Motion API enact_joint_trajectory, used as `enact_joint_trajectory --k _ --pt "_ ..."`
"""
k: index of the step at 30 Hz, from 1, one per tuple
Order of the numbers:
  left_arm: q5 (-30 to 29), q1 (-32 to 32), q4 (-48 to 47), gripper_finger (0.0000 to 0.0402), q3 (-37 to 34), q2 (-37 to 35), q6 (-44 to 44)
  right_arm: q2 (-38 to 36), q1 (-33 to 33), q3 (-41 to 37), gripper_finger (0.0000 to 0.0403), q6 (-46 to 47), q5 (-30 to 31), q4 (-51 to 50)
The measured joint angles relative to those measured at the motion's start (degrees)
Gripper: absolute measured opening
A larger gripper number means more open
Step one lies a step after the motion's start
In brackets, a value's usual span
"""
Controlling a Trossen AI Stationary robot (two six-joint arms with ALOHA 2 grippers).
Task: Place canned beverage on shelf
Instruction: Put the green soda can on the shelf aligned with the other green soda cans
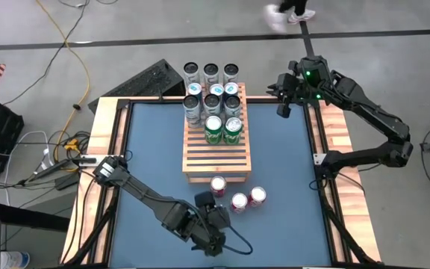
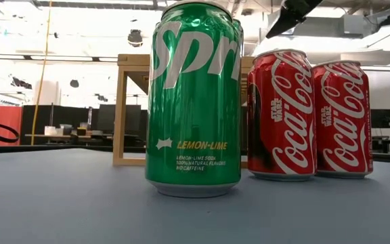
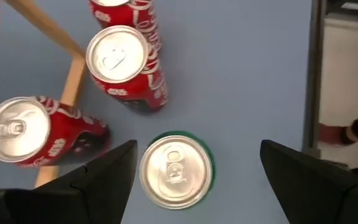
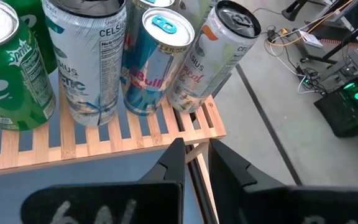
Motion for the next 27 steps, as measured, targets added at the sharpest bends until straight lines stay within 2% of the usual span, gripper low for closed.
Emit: enact_joint_trajectory --k 5,11,14,17,22,27 --pt "-1.69 0.07 0.59 0.0325 -3.49 -2.97 1.61 0.0 0.0 0.0 0.0064 -0.02 0.0 0.21" --pt "-0.73 0.52 20.29 0.0326 -22.48 -11.74 2.06 0.0 0.0 0.0 0.0064 -0.09 0.02 0.19" --pt "1.1 0.98 28.44 0.0326 -29.6 -15.81 2.58 0.0 0.0 0.0 0.0064 -0.09 0.04 0.21" --pt "3.38 1.5 29.46 0.0326 -30.82 -16.63 3.49 0.0 0.0 0.0 0.0064 -0.09 0.04 0.23" --pt "7.03 3.34 28.42 0.0326 -30.86 -16.46 9.73 0.0 0.0 0.0 0.0064 0.62 0.04 0.08" --pt "7.59 4.36 27.03 0.0326 -30.88 -16.45 15.1 0.0 0.0 0.0 0.0064 0.76 0.04 -0.01"
